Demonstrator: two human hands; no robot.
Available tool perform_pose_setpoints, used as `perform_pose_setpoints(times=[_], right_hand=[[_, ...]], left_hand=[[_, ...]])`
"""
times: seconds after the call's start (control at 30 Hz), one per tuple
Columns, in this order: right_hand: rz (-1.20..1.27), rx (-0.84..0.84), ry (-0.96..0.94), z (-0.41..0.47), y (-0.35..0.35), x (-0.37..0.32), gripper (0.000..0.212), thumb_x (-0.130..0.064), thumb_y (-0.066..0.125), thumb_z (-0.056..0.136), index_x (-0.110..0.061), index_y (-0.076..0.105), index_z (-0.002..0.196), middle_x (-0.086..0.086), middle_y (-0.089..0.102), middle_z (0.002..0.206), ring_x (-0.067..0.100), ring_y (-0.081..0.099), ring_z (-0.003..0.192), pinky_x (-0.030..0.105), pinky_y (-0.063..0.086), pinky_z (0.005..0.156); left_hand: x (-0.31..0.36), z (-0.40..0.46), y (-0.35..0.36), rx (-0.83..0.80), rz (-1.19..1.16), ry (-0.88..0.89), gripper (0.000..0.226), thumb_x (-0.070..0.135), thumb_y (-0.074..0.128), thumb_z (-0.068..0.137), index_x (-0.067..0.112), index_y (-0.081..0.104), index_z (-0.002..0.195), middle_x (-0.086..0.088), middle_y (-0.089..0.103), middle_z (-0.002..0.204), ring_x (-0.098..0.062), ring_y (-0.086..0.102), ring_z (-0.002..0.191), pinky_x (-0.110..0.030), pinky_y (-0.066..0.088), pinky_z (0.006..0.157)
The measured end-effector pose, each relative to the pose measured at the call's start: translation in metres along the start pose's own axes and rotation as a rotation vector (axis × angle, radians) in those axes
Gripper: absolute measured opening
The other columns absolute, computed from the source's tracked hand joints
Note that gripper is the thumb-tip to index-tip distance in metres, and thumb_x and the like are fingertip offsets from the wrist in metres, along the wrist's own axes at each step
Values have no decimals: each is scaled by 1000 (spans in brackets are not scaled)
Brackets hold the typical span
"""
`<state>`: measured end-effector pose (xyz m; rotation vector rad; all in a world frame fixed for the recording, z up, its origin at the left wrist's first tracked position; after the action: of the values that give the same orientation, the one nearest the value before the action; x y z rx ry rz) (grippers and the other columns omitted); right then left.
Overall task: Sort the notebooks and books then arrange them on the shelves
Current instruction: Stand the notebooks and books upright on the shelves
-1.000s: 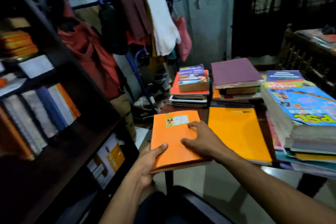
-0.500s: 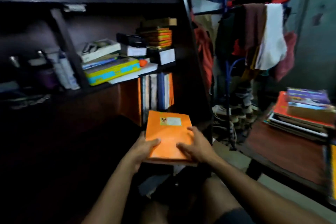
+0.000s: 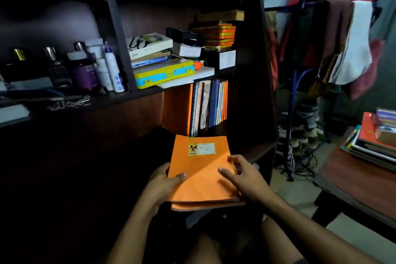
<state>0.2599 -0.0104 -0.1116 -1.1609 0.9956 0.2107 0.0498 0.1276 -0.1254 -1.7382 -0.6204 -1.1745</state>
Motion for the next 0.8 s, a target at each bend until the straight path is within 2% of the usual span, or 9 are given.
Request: perform_pose_setpoints(times=[0.1,0.2,0.27,0.33,0.43,0.53,0.63,0.73,0.8], right_hand=[[-340,24,-74,14,-11,-8,64,-57,54,95,-29,37,149,2,35,159,24,35,142,42,33,113],[-436,-12,-148,20,-4,-18,60,-55,47,99,-29,33,151,1,28,162,26,28,146,46,26,118],[-357,-64,-203,21,5,-23,61,-55,47,99,-25,34,150,1,35,156,26,37,142,47,29,117],[-396,-105,-235,18,13,-22,59,-56,44,100,-25,35,149,-1,36,154,23,37,142,53,19,120],[-541,-96,-262,17,20,-23,44,-45,40,102,-21,43,139,3,39,147,23,32,142,56,2,122],[-614,-108,-354,24,31,-48,46,-39,45,98,-19,41,139,9,35,150,30,27,143,53,8,123],[-576,-222,-432,37,58,-70,58,-49,45,97,-22,36,148,9,29,157,30,24,146,50,17,120],[-653,-248,-403,47,76,-64,86,-76,34,90,-26,20,158,5,13,167,25,8,154,57,2,122],[-664,-222,-413,48,77,-61,86,-78,30,90,-28,17,159,2,10,168,24,5,155,56,0,123]], left_hand=[[-4,-9,19,-61,-186,8,26,23,68,95,30,56,117,0,70,115,-19,69,99,-35,56,87],[1,-8,22,0,-132,34,31,19,61,99,25,47,126,0,68,112,-20,66,98,-35,55,85],[5,-6,-2,106,-119,77,29,10,59,98,20,46,122,-8,69,110,-20,65,90,-31,50,76],[3,-6,-41,273,-191,116,29,5,57,98,21,46,119,-14,68,109,-24,63,84,-36,49,78],[-3,-13,-92,503,-309,156,36,5,54,101,24,39,128,-14,61,116,-34,61,98,-43,49,82],[-4,-12,-98,552,-424,169,51,-4,50,98,17,31,140,-16,56,128,-39,58,112,-38,45,82],[1,-9,-95,621,-438,140,67,-5,47,99,18,19,155,-9,49,136,-29,54,113,-39,42,88],[9,0,-88,673,-381,143,68,-4,43,100,20,15,156,0,41,126,-20,48,109,-38,39,88],[13,6,-77,691,-345,165,62,-4,43,99,17,21,153,0,44,123,-19,48,107,-35,38,89]])
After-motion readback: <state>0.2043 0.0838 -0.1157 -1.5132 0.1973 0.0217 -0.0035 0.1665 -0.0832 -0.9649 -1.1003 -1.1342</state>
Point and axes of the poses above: each hand's wrist, its own z-axis towards the middle knuckle, its own y-axis out of the palm, x = y × z, the point moved 10 cm from there along z, towards the middle knuckle
